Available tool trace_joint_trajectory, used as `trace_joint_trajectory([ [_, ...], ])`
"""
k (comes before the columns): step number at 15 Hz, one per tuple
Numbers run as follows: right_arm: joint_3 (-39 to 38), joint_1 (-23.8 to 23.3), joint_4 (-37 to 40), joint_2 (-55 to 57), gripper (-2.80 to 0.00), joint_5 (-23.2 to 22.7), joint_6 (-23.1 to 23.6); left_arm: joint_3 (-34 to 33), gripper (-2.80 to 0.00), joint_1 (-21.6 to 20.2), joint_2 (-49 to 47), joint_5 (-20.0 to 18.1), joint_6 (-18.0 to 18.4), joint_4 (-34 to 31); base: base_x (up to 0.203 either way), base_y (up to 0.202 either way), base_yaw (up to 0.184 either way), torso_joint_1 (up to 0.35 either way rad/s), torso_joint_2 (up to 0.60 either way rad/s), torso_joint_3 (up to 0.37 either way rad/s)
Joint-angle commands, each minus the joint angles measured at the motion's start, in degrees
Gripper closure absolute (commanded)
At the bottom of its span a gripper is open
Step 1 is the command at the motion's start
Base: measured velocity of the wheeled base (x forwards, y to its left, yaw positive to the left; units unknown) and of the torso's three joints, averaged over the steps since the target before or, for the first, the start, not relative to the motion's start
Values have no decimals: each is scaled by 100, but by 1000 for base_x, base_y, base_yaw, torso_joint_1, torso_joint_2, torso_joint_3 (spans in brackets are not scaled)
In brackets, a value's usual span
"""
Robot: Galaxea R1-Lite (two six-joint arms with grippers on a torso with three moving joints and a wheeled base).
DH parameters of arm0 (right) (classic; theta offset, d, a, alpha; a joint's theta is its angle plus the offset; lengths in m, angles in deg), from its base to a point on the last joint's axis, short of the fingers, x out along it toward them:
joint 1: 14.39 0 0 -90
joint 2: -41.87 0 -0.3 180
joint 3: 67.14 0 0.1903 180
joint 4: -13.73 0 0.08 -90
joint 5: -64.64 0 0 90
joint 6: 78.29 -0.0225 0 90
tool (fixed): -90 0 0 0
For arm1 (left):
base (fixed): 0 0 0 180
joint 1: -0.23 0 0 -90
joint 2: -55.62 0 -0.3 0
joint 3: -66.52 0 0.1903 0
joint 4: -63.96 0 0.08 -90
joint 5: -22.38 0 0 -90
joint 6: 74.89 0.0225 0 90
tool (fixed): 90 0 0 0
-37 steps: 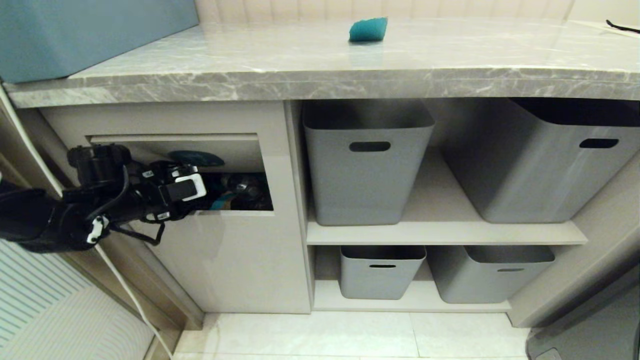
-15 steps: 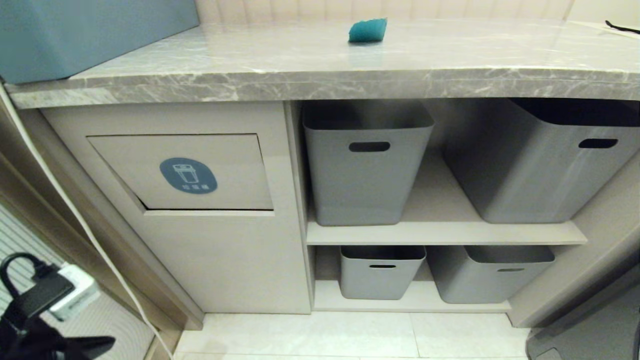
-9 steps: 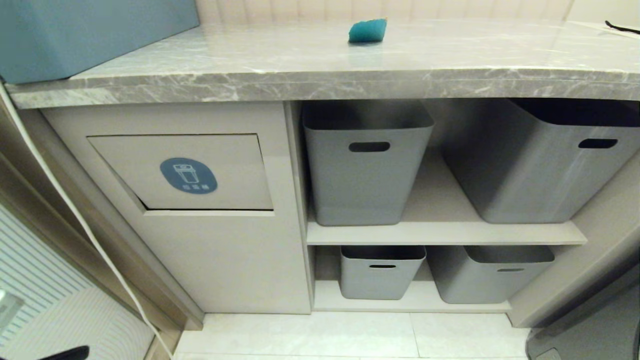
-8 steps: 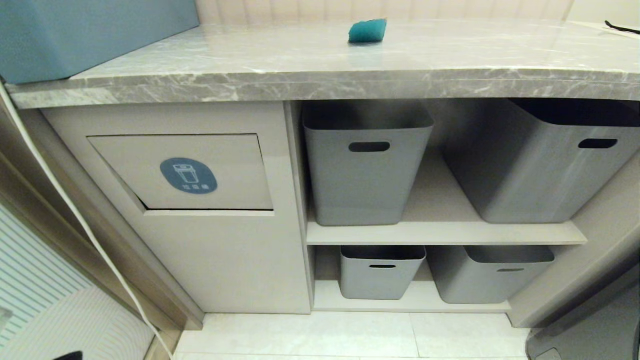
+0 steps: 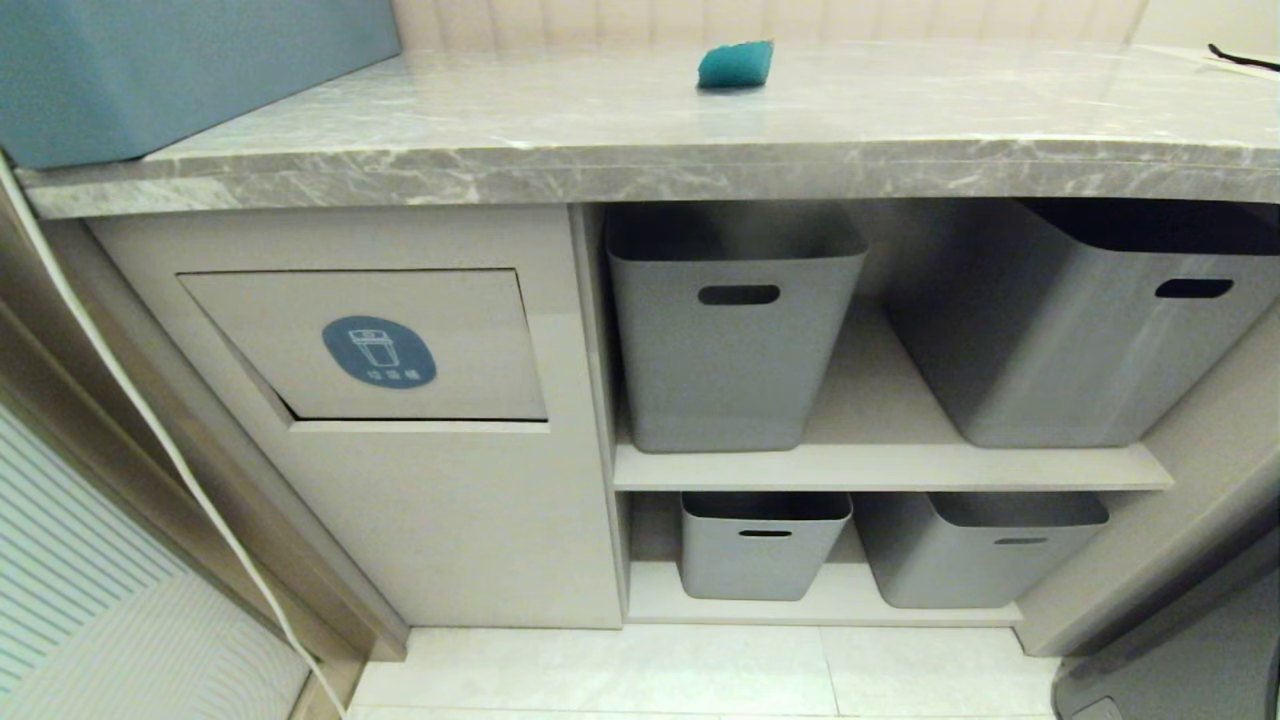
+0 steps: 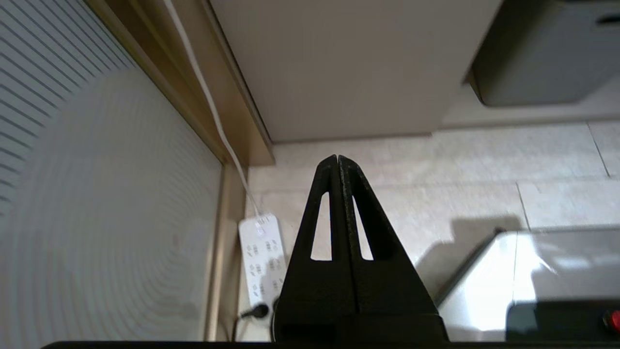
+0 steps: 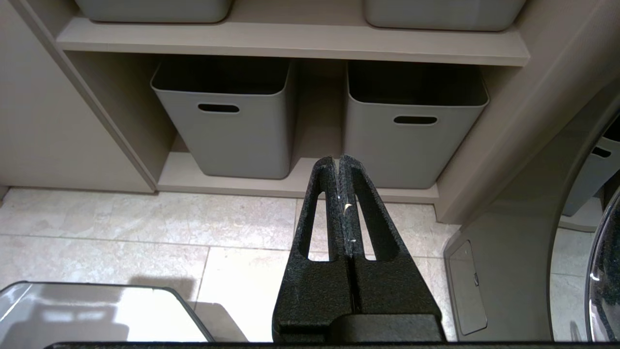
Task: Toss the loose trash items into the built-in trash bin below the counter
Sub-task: Pick up the garbage
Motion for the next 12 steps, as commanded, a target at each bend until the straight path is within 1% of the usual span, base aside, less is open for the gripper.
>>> trace_joint_trajectory([
  [1,-1,2,3,-1,0,-2,2,-55,0,86,734,-31,-86,-115,0,0,0,0,0,0],
  [3,-1,2,3,-1,0,-2,9,-58,0,135,1506,-36,-149,-79,0,0,0,0,0,0],
  [4,-1,2,3,-1,0,-2,2,-59,0,155,1663,-32,-209,-64,0,0,0,0,0,0],
  [6,-1,2,3,-1,0,-2,11,-60,0,186,1594,5,-454,-38,0,0,0,0,0,0],
  [12,-1,2,3,-1,0,-2,3,-60,0,187,1594,63,-512,-36,0,0,0,0,0,0],
])
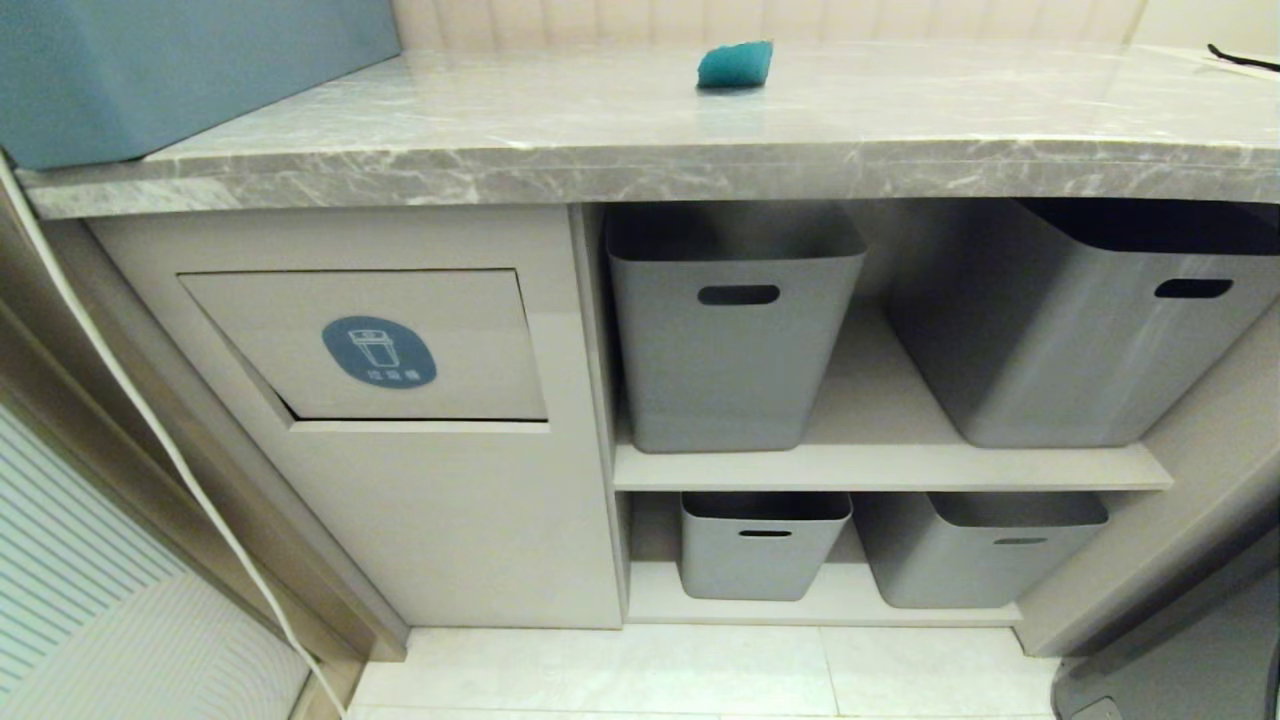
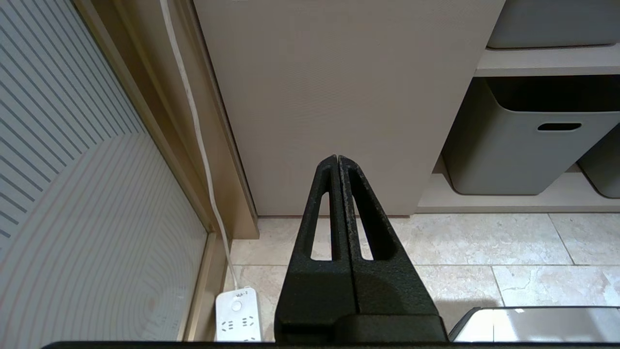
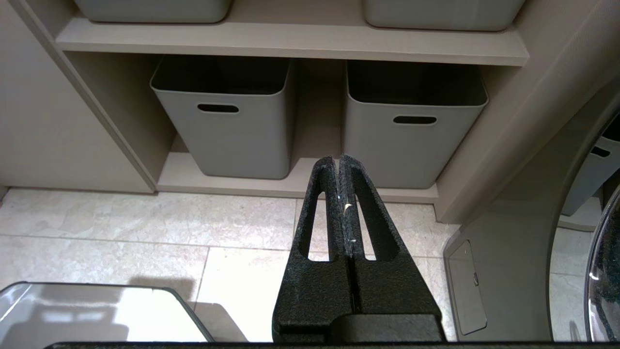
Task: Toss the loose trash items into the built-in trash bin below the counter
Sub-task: Pick up the garbage
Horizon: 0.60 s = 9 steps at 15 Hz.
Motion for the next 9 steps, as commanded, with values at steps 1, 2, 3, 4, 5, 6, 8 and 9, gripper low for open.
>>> trace_joint_trajectory([
  [1,1,2,3,-1,0,-2,2,0,0,-1,0,2,0,-2,0,0,0,0,0,0],
  [2,1,1,3,-1,0,-2,2,0,0,-1,0,2,0,-2,0,0,0,0,0,0],
  [3,1,2,3,-1,0,-2,2,0,0,-1,0,2,0,-2,0,0,0,0,0,0],
  [4,1,9,3,7,0,-2,8,0,0,-1,1,2,0,-2,0,0,0,0,0,0],
  [5,1,19,3,-1,0,-2,11,0,0,-1,0,2,0,-2,0,0,0,0,0,0],
  [6,1,19,3,-1,0,-2,11,0,0,-1,0,2,0,-2,0,0,0,0,0,0],
  [8,1,19,3,-1,0,-2,11,0,0,-1,0,-7,18,6,0,0,0,0,0,0],
  [9,1,19,3,-1,0,-2,11,0,0,-1,0,-47,66,1,0,0,0,0,0,0],
])
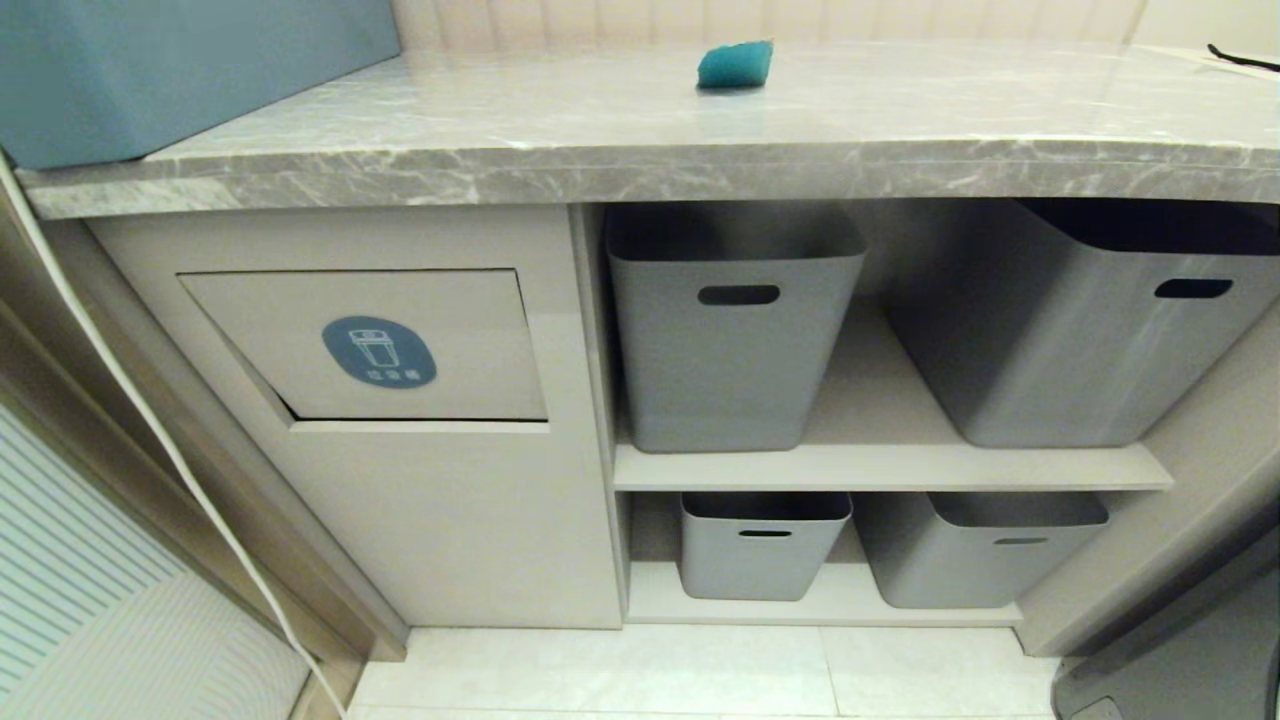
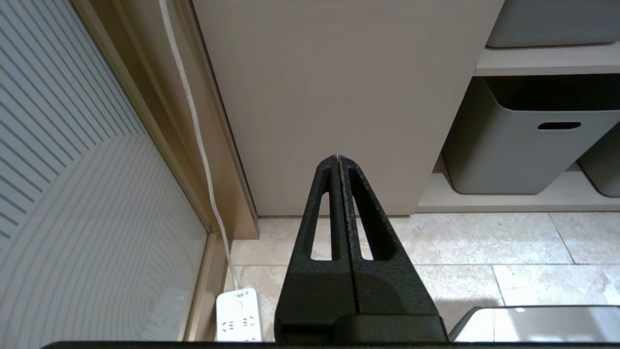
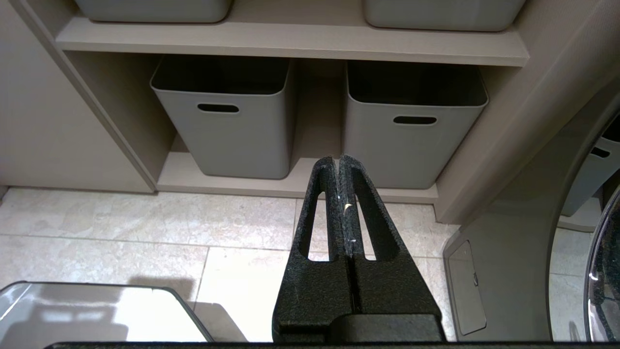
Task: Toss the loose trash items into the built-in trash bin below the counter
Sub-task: Pick up the garbage
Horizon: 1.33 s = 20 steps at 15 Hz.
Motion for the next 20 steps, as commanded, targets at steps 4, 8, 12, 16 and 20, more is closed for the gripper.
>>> trace_joint_trajectory([
  [4,1,5,3,-1,0,-2,2,0,0,-1,-1,-11,77,-11,0,0,0,0,0,0],
  [8,1,5,3,-1,0,-2,11,0,0,-1,-1,-28,126,-2,119,0,1,5,-2,2],
  [12,1,-4,3,-1,0,-2,4,0,0,-1,-1,6,136,-20,199,0,0,4,1,3],
  [16,1,4,3,-1,0,-2,2,0,0,-1,-1,25,-15,-20,116,0,-1,6,1,6],
  [20,1,5,3,-1,0,-2,7,0,0,-1,-1,25,-23,-11,0,0,0,0,0,0],
])
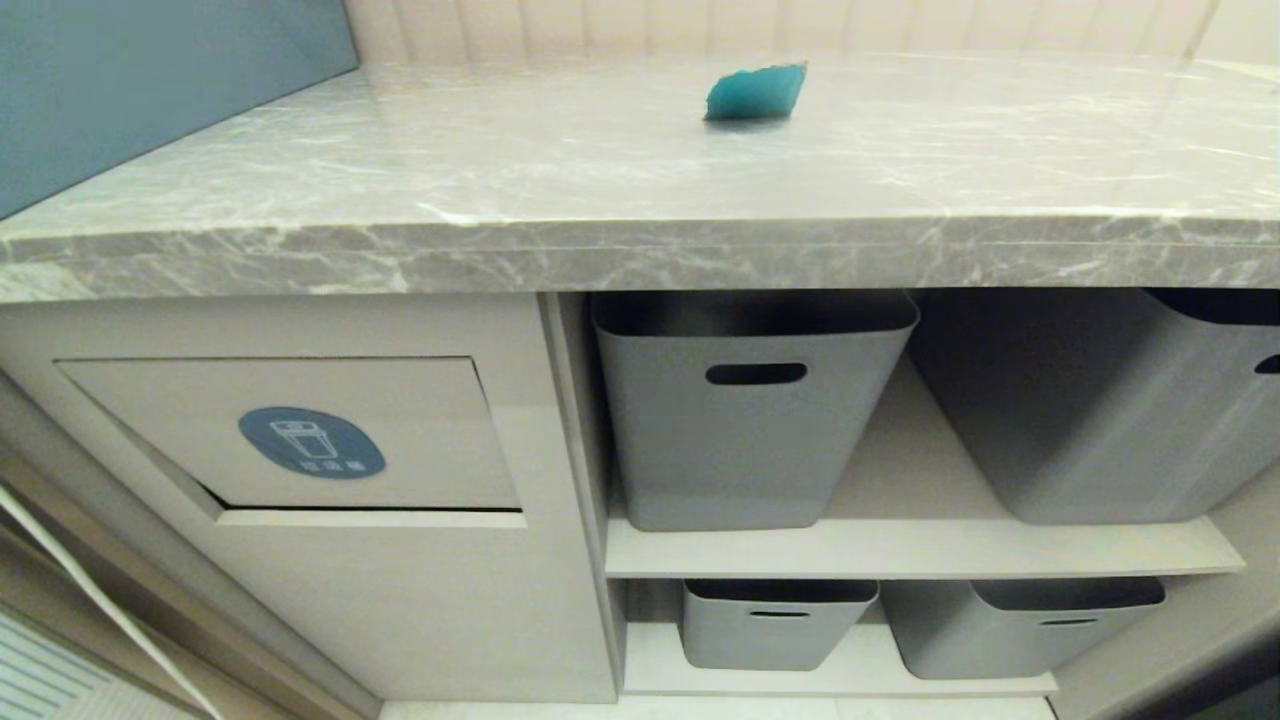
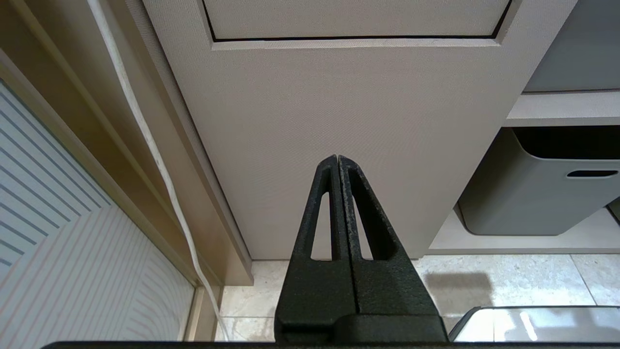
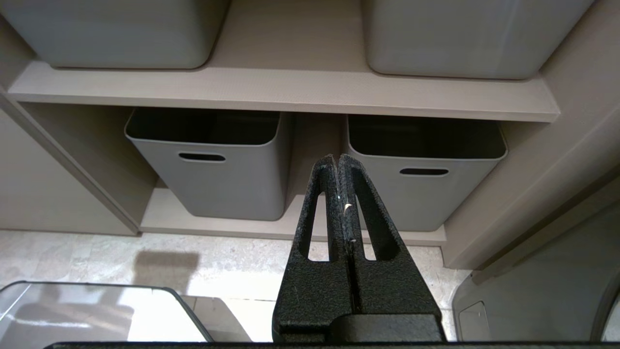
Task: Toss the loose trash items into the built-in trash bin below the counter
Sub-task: Pick up the garbage
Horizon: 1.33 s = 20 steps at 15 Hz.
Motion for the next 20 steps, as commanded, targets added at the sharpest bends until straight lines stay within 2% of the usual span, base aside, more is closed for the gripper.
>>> trace_joint_trajectory([
  [1,1,5,3,-1,0,-2,-3,0,0,-1,-1,-7,16,2,0,0,0,0,0,0],
  [12,1,5,3,-1,0,6,15,0,0,-1,-9,1,-10,3,0,0,0,0,0,0],
  [16,-17,1,3,-1,0,6,-3,0,0,-1,-1,1,-10,3,0,0,0,53,-223,-234],
  [20,-17,1,3,-1,0,6,-11,0,0,-1,-1,1,-10,2,0,0,0,173,-517,-296],
])
